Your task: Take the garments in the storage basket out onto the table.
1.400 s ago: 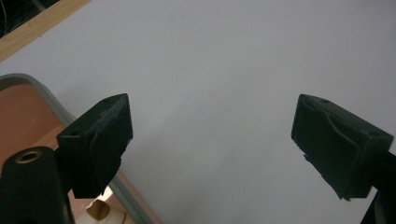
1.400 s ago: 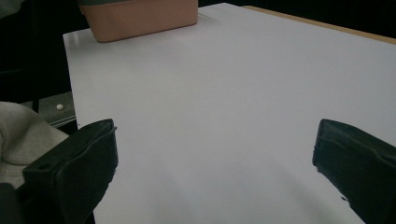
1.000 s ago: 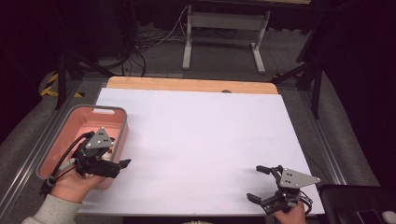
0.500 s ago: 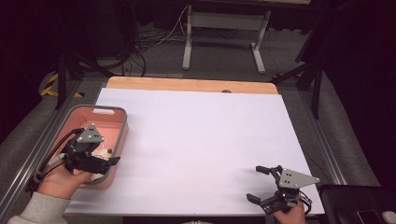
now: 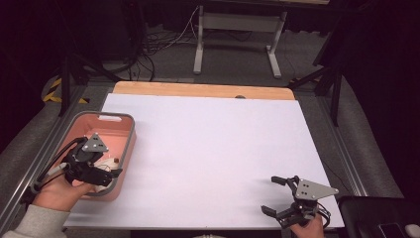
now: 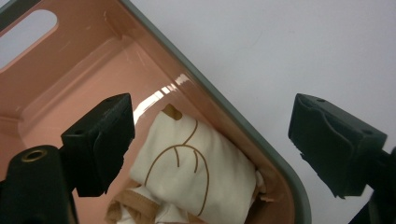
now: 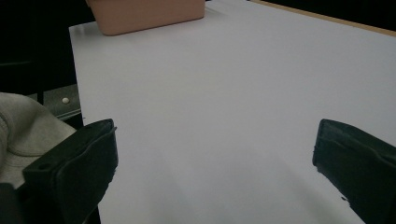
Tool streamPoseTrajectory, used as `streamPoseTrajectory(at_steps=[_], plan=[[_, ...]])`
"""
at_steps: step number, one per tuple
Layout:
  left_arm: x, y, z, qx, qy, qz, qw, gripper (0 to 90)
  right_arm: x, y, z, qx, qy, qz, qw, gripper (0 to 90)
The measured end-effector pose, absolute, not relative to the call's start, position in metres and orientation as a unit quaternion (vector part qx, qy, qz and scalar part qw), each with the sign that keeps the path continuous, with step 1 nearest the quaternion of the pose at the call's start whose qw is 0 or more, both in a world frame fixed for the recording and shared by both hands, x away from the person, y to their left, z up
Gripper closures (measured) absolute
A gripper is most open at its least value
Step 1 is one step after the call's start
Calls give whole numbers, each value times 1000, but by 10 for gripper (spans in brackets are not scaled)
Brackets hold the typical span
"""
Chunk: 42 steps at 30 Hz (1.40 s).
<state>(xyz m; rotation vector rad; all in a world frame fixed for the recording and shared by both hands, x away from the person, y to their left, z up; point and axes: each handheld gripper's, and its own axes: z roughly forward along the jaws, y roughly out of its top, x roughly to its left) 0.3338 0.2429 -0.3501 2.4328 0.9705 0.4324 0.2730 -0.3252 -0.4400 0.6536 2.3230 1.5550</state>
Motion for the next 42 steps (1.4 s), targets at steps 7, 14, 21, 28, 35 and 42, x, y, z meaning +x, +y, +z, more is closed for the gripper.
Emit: streamPoseTrajectory(at_steps=[7, 14, 21, 28, 35, 42], plan=[[337, 255, -355, 883, 379, 153, 231, 191, 273, -325, -440, 225, 802, 537, 133, 4], [344, 265, -357, 890, 383, 139, 205, 195, 275, -325, -442, 226, 803, 537, 129, 4], [355, 271, -365, 894, 386, 123, 193, 192, 275, -323, -442, 225, 804, 535, 128, 4], [364, 273, -378, 895, 392, 101, 188, 175, 275, -324, -442, 225, 803, 537, 127, 4], [368, 276, -393, 894, 401, 79, 185, 173, 274, -325, -442, 226, 802, 537, 131, 7], [371, 275, -400, 894, 406, 64, 177, 175, 274, -324, -442, 225, 802, 537, 131, 7]])
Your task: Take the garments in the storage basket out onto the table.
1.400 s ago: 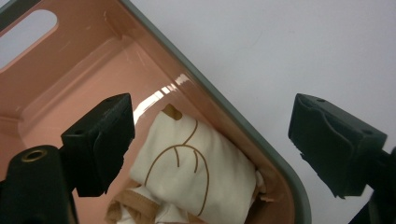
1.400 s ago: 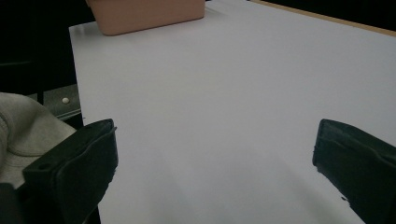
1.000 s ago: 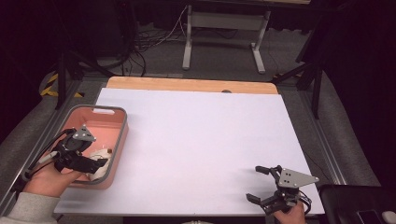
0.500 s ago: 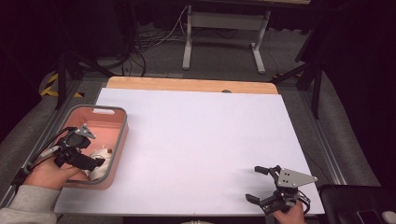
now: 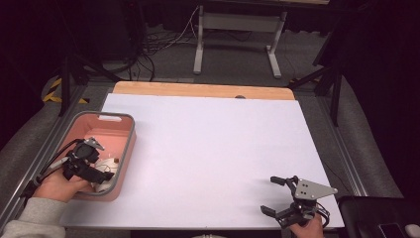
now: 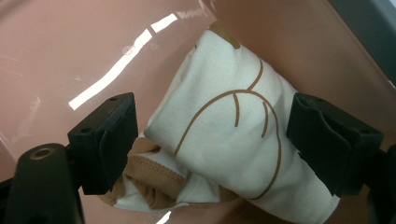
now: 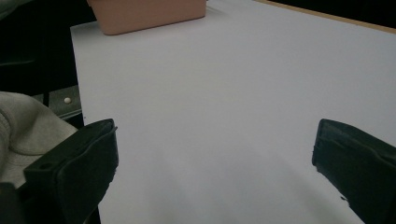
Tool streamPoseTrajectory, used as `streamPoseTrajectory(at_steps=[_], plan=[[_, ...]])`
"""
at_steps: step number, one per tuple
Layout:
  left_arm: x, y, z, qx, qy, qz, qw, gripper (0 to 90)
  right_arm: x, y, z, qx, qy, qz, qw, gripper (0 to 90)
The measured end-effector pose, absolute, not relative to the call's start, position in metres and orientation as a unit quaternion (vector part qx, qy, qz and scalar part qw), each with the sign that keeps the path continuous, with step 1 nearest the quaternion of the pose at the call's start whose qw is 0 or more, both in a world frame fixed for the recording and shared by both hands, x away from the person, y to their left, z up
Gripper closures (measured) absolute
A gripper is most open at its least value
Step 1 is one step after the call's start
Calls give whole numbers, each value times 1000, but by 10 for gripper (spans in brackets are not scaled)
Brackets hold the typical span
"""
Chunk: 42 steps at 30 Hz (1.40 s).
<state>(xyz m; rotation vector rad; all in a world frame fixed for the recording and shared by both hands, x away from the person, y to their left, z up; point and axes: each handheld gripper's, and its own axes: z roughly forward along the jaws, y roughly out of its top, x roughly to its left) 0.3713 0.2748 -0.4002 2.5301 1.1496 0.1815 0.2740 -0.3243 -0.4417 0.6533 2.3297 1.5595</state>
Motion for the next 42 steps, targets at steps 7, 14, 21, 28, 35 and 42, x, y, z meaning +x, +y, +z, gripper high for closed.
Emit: streamPoseTrajectory(at_steps=[7, 14, 21, 28, 35, 42], plan=[[377, 272, -405, 898, 407, 60, 157, 164, 274, -325, -441, 224, 802, 538, 131, 7], [384, 275, -409, 893, 425, 44, 141, 145, 274, -325, -441, 221, 802, 539, 131, 9], [386, 273, -413, 890, 437, 26, 128, 155, 273, -325, -441, 220, 802, 540, 130, 9], [386, 273, -413, 892, 432, 12, 132, 253, 273, -325, -441, 220, 802, 540, 130, 9], [385, 272, -412, 898, 417, -1, 143, 377, 273, -325, -441, 219, 803, 538, 133, 12], [380, 267, -406, 904, 405, 14, 136, 473, 273, -324, -441, 219, 804, 538, 131, 14]])
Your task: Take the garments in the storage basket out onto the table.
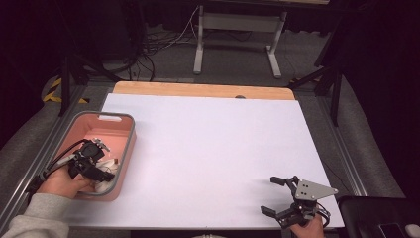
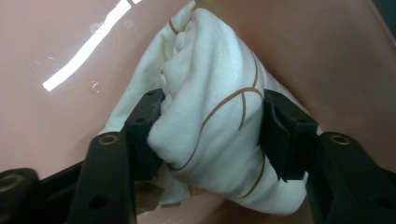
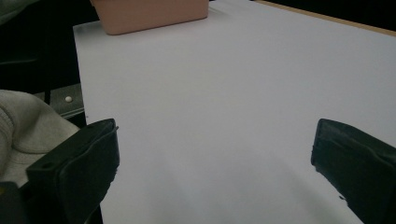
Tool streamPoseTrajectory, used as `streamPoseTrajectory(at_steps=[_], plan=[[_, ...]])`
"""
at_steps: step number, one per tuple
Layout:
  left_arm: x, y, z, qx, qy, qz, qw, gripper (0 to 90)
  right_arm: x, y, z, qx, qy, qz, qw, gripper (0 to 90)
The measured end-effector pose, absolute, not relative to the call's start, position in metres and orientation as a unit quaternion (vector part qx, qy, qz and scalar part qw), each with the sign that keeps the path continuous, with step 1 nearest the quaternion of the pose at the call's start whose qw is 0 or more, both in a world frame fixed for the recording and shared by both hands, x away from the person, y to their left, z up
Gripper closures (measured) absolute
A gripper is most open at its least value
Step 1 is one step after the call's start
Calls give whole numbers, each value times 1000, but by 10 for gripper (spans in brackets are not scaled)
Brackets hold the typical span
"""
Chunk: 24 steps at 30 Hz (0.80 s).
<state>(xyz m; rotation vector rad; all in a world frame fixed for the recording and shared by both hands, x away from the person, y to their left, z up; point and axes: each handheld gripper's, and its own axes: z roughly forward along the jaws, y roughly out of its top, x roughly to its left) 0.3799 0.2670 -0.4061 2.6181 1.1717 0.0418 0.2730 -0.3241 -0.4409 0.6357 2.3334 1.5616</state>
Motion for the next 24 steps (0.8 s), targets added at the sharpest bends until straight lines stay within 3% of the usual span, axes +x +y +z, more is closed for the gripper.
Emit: streamPoseTrajectory(at_steps=[7, 24], plan=[[374, 263, -398, 906, 398, 46, 135, 525, 273, -324, -441, 219, 803, 538, 132, 14], [358, 271, -371, 888, 400, 125, 190, 538, 273, -324, -441, 219, 803, 539, 132, 14]])
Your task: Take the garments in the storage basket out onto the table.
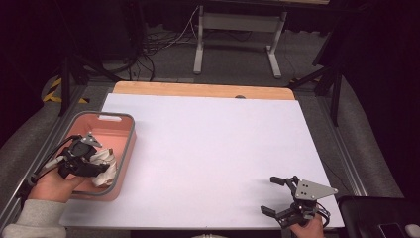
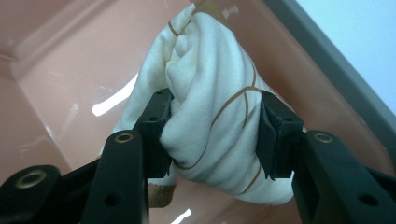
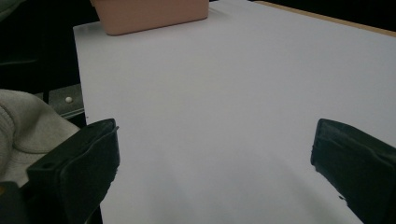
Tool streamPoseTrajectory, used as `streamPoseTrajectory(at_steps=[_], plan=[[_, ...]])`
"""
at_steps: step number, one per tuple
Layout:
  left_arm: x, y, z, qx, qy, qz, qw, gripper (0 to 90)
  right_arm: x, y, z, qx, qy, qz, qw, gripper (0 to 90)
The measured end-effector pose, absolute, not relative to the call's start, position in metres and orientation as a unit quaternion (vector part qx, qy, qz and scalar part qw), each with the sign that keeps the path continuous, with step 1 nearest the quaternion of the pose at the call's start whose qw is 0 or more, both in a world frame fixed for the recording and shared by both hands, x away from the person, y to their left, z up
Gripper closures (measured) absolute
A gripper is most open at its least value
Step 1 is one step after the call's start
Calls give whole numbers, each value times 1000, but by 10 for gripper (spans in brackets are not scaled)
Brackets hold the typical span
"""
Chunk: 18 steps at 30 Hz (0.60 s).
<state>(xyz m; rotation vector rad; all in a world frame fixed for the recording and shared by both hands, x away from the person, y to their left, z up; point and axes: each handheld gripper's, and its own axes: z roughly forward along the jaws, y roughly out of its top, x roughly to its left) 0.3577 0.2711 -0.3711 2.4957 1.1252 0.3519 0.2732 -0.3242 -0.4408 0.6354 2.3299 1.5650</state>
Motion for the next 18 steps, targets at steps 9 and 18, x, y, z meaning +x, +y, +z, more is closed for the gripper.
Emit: streamPoseTrajectory(at_steps=[9, 18], plan=[[342, 275, -356, 863, 401, 179, 250, 541, 273, -325, -441, 219, 803, 539, 133, 14], [330, 280, -350, 835, 396, 222, 312, 541, 273, -325, -440, 219, 802, 539, 133, 14]])
